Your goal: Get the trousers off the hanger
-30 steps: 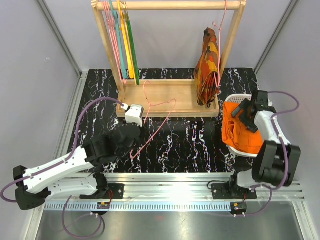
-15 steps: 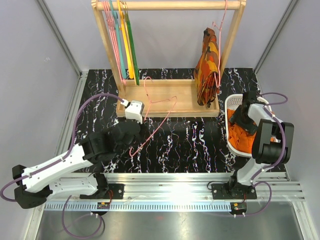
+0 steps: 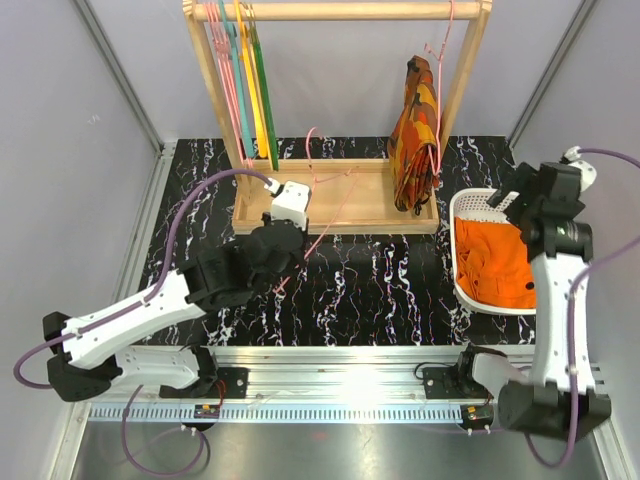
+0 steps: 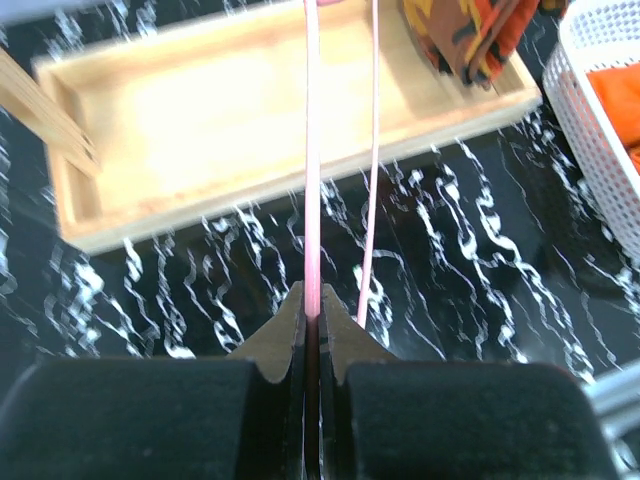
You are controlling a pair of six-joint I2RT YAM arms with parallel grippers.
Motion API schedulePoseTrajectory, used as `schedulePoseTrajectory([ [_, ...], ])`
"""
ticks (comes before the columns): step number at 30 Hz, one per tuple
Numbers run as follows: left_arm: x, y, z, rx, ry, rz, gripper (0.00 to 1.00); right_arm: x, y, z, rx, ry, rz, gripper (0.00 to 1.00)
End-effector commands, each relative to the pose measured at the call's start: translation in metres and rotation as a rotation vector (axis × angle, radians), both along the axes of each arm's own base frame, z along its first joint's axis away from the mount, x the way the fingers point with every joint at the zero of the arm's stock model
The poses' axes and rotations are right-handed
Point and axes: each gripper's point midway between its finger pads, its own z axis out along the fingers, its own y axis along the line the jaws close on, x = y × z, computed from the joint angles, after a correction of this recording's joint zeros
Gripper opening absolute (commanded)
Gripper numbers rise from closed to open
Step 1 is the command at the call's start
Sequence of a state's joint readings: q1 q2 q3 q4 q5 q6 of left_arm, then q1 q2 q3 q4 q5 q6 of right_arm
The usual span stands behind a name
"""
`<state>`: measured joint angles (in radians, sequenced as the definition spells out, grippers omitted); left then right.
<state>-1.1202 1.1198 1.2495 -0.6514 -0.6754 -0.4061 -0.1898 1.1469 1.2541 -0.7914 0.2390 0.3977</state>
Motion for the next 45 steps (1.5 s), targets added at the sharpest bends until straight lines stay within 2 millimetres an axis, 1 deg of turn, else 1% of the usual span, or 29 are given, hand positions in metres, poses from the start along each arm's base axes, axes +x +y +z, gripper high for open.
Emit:
schedulePoseTrajectory([
  [1,0.015,-0.003,0.059,-0.048,-0.174,0.057,0.0,-0.029,0.035,0.058,0.017,-0.166,0.177,0.99],
  [2,0.02,-0.005,0.061,-0.013,-0.196,0.064,0.0,-0.034,0.042,0.069,0.023,-0.208,0.213,0.99],
  [3,0.025,-0.006,0.069,-0.02,-0.224,0.091,0.0,-0.04,0.047,0.077,0.025,-0.247,0.233,1.0],
  [4,0.029,-0.006,0.075,-0.012,-0.244,0.107,0.0,-0.051,0.067,0.091,0.052,-0.312,0.322,0.99],
  [5,0.035,-0.011,0.082,0.029,-0.27,0.114,0.0,-0.057,0.073,0.096,0.057,-0.337,0.351,0.99],
  [6,0.041,-0.011,0.09,0.03,-0.297,0.148,0.0,-0.062,0.079,0.102,0.063,-0.363,0.376,0.99],
  [7,0.045,-0.013,0.095,0.048,-0.318,0.164,0.0,-0.069,0.091,0.108,0.082,-0.392,0.434,0.99],
  [8,0.051,-0.01,0.107,0.076,-0.351,0.192,0.0,-0.08,0.097,0.118,0.074,-0.433,0.459,0.99],
  [9,0.059,-0.02,0.107,0.084,-0.356,0.198,0.0,-0.084,0.102,0.123,0.084,-0.455,0.477,0.99],
  [10,0.066,-0.018,0.112,0.097,-0.366,0.213,0.0,-0.093,0.111,0.13,0.089,-0.491,0.522,0.99],
  [11,0.073,-0.018,0.116,0.11,-0.372,0.227,0.0,-0.097,0.114,0.134,0.089,-0.502,0.535,0.99],
  [12,0.081,-0.024,0.125,0.1,-0.382,0.241,0.0,-0.101,0.117,0.137,0.111,-0.517,0.529,0.99],
  [14,0.096,-0.023,0.132,0.111,-0.401,0.27,0.0,-0.109,0.129,0.144,0.142,-0.556,0.582,1.0],
  [15,0.103,-0.027,0.142,0.083,-0.426,0.287,0.0,-0.113,0.14,0.146,0.188,-0.571,0.621,1.0],
  [18,0.122,-0.022,0.158,0.06,-0.458,0.342,0.0,-0.118,0.157,0.142,0.268,-0.584,0.695,0.99],
  [20,0.129,-0.022,0.165,0.041,-0.475,0.345,0.0,-0.122,0.167,0.145,0.301,-0.61,0.751,1.0],
  [22,0.142,-0.018,0.175,0.008,-0.49,0.365,0.0,-0.126,0.179,0.138,0.366,-0.599,0.8,0.99],
  [23,0.147,-0.022,0.178,-0.006,-0.492,0.352,0.0,-0.126,0.18,0.137,0.371,-0.602,0.807,0.99],
  [24,0.154,-0.016,0.179,-0.001,-0.485,0.359,0.0,-0.126,0.179,0.134,0.369,-0.598,0.803,0.99],
  [26,0.166,-0.023,0.187,-0.036,-0.476,0.337,0.0,-0.13,0.177,0.127,0.349,-0.582,0.793,0.99],
  [28,0.18,-0.02,0.178,0.009,-0.443,0.346,0.0,-0.132,0.173,0.126,0.318,-0.579,0.772,0.99],
  [30,0.195,-0.017,0.174,0.036,-0.424,0.368,0.0,-0.136,0.172,0.124,0.297,-0.568,0.769,0.99],
  [32,0.205,-0.02,0.167,0.042,-0.399,0.372,0.0,-0.141,0.175,0.124,0.292,-0.559,0.788,0.99],
  [33,0.211,-0.015,0.164,0.046,-0.389,0.379,0.0,-0.144,0.176,0.127,0.287,-0.562,0.8,0.99],
  [36,0.22,-0.013,0.148,0.078,-0.35,0.377,0.0,-0.151,0.179,0.129,0.281,-0.553,0.823,1.0],
  [39,0.222,-0.013,0.131,0.077,-0.316,0.385,0.0,-0.158,0.179,0.134,0.256,-0.555,0.836,0.99],
  [42,0.22,-0.014,0.123,0.068,-0.299,0.38,0.0,-0.161,0.176,0.139,0.216,-0.557,0.838,1.0],
  [43,0.22,-0.014,0.118,0.072,-0.292,0.378,0.0,-0.159,0.175,0.138,0.204,-0.547,0.834,1.0],
  [45,0.218,-0.013,0.118,0.065,-0.289,0.377,0.0,-0.159,0.17,0.132,0.152,-0.515,0.843,1.0],
])
